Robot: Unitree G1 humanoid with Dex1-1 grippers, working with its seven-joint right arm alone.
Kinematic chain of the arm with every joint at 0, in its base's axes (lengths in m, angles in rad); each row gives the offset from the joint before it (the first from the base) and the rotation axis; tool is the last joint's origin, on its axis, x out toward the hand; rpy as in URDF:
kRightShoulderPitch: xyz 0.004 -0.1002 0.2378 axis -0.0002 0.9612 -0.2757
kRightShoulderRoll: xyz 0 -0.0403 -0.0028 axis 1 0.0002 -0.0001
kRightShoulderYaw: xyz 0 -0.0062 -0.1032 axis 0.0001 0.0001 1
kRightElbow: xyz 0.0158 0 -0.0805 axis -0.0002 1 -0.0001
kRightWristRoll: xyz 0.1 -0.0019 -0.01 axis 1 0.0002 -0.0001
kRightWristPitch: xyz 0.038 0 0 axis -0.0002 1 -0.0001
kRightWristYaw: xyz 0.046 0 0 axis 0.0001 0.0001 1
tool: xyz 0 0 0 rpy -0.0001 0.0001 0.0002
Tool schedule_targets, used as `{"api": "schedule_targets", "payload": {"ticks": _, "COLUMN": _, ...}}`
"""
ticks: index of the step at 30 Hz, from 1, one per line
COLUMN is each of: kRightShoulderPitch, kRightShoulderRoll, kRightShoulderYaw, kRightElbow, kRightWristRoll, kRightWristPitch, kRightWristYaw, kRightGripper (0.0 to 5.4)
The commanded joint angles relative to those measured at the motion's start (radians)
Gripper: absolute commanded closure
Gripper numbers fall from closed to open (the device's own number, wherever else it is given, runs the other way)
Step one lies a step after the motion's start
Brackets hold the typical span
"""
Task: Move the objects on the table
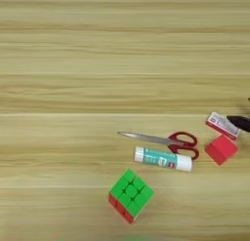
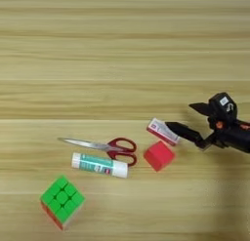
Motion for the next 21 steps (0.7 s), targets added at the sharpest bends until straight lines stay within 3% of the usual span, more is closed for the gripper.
{"api": "schedule_targets", "payload": {"ticks": 1, "kRightShoulderPitch": -0.090, "kRightShoulderRoll": -0.039, "kRightShoulderYaw": 0.023, "kRightElbow": 0.050, "kRightWristRoll": -0.036, "kRightWristPitch": -0.091, "kRightWristYaw": -0.021, "kRightGripper": 0.02}}
{"api": "schedule_targets", "payload": {"ticks": 9, "kRightShoulderPitch": -0.136, "kRightShoulderRoll": -0.028, "kRightShoulderYaw": 0.041, "kRightElbow": 0.162, "kRightWristRoll": -0.046, "kRightWristPitch": -0.142, "kRightWristYaw": -0.010, "kRightGripper": 0.02}}
{"api": "schedule_targets", "payload": {"ticks": 21, "kRightShoulderPitch": -0.136, "kRightShoulderRoll": -0.009, "kRightShoulderYaw": 0.067, "kRightElbow": 0.216, "kRightWristRoll": -0.084, "kRightWristPitch": -0.201, "kRightWristYaw": -0.018, "kRightGripper": 0.02}}
